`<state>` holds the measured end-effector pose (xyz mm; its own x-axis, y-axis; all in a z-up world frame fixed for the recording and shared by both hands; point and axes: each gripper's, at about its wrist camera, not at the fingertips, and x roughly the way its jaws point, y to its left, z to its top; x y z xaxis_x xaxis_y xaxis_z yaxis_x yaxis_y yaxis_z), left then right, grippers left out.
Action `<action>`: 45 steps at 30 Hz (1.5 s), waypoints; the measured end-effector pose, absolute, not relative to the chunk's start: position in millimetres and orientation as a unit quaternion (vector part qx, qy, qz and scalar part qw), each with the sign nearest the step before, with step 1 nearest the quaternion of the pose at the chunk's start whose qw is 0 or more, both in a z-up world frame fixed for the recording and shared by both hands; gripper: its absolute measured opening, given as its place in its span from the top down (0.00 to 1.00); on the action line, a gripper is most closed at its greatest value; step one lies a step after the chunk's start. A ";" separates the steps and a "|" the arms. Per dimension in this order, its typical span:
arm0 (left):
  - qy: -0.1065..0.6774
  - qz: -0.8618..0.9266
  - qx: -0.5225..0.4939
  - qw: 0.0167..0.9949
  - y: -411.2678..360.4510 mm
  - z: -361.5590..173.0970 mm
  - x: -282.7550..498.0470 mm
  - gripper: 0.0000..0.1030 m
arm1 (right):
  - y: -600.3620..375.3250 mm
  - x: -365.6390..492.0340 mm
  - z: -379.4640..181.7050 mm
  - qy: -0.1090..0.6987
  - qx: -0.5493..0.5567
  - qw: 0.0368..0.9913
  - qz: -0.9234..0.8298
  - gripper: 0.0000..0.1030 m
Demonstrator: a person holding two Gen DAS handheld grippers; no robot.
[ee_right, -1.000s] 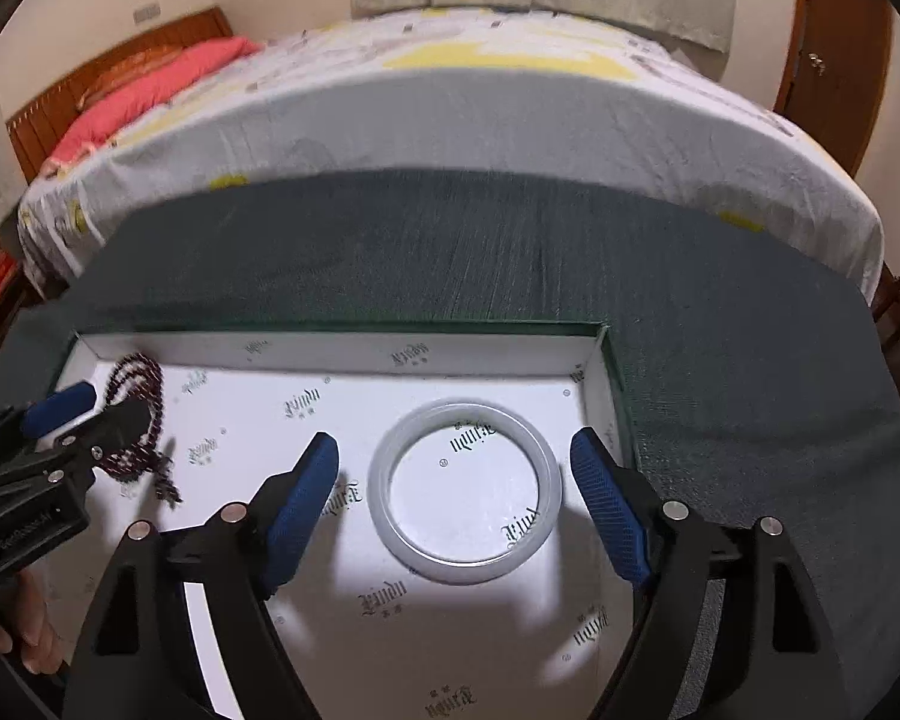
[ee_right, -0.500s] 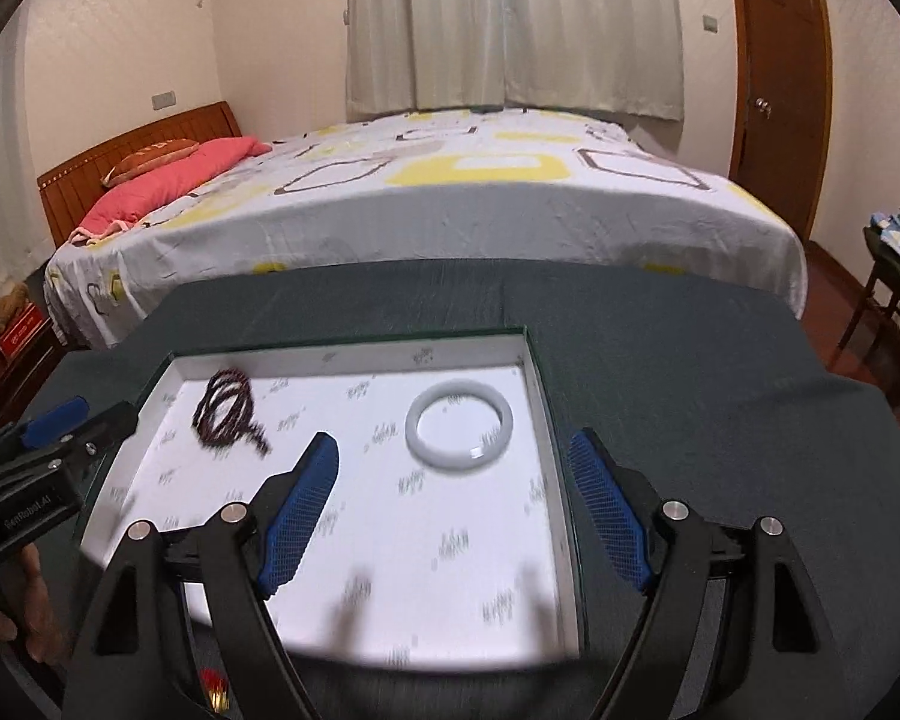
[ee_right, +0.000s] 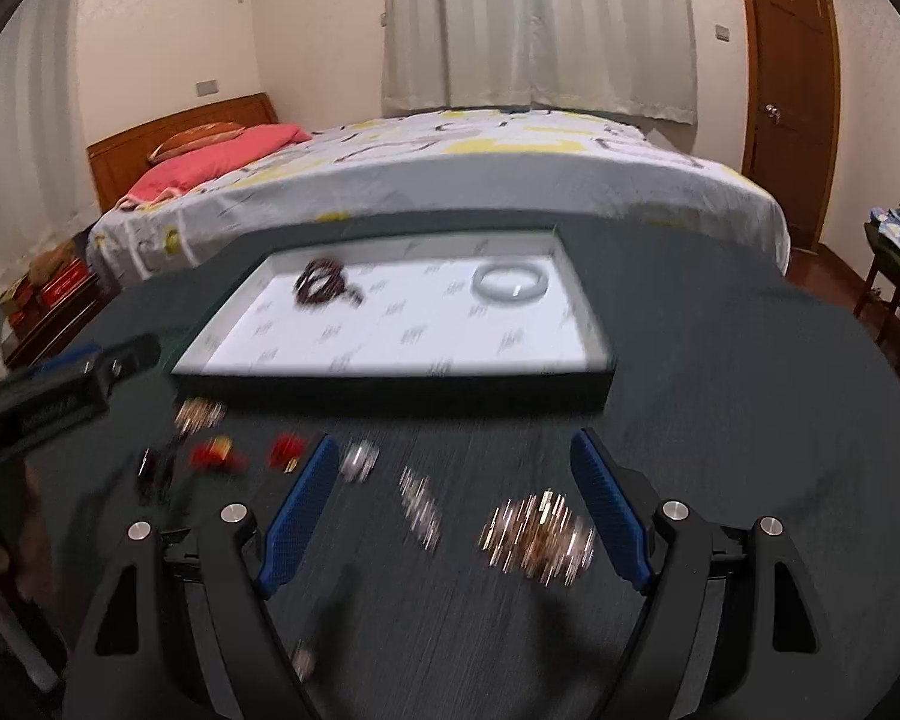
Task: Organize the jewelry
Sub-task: 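Withdraw both tools from the box back over the table, then grasp the pearl ring with the right gripper while the left gripper grasps the black pendant necklace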
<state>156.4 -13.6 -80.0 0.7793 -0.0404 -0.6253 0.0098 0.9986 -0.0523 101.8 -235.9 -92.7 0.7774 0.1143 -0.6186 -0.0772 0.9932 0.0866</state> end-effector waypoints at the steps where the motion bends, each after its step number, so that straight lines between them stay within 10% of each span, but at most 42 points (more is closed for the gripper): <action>1: 0.334 -0.013 -0.026 0.942 -10.7 -82.0 149.9 0.27 | -233.8 97.5 -95.0 0.331 0.027 0.942 0.055 0.25; 45: 0.385 0.017 -0.033 0.922 15.9 -127.1 93.8 0.27 | -182.7 62.7 -137.3 0.383 0.005 0.913 0.138 0.84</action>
